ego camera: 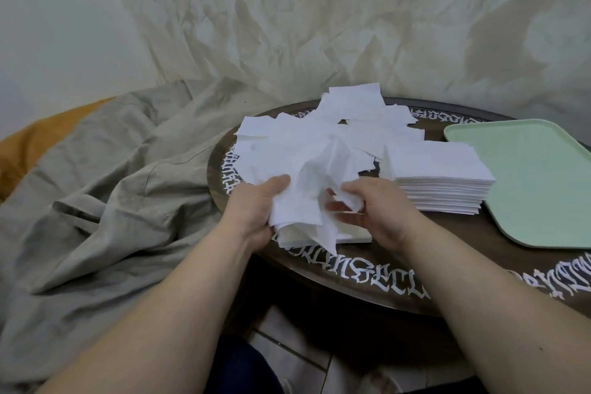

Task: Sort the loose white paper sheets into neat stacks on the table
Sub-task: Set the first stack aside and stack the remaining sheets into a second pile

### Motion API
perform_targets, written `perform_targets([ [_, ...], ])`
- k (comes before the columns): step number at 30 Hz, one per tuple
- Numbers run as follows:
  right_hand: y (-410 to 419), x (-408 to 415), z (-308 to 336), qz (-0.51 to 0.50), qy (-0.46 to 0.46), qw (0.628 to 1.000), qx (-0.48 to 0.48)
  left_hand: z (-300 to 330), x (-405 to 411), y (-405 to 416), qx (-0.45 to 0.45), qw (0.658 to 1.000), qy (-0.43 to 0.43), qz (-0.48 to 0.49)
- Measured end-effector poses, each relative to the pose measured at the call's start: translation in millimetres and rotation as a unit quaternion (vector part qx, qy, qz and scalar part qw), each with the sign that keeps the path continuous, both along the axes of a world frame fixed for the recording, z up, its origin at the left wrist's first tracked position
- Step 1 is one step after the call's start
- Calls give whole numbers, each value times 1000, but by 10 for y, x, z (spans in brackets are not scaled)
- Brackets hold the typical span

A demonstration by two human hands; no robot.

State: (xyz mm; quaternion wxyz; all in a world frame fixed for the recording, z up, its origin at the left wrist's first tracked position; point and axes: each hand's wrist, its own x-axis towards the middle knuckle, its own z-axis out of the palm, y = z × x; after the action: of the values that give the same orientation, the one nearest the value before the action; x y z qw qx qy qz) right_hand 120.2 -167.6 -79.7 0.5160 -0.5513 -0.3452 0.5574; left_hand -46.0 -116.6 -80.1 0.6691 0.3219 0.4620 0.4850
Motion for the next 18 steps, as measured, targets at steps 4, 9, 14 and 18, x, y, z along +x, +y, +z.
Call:
perform_targets([
  [4, -12, 29, -35, 13, -92, 996, 0, -28, 25, -1, 26, 999, 38, -22],
  [9, -40, 68, 21, -33, -183, 982, 40, -55, 32, 7, 84, 990, 114, -2],
  [14, -21, 62, 60, -57, -182, 979, 75, -77, 28, 21, 143, 973, 182, 12],
  [18, 4, 68, 95, -101, -237, 956, 143, -43, 31, 24, 158, 965, 204, 35],
])
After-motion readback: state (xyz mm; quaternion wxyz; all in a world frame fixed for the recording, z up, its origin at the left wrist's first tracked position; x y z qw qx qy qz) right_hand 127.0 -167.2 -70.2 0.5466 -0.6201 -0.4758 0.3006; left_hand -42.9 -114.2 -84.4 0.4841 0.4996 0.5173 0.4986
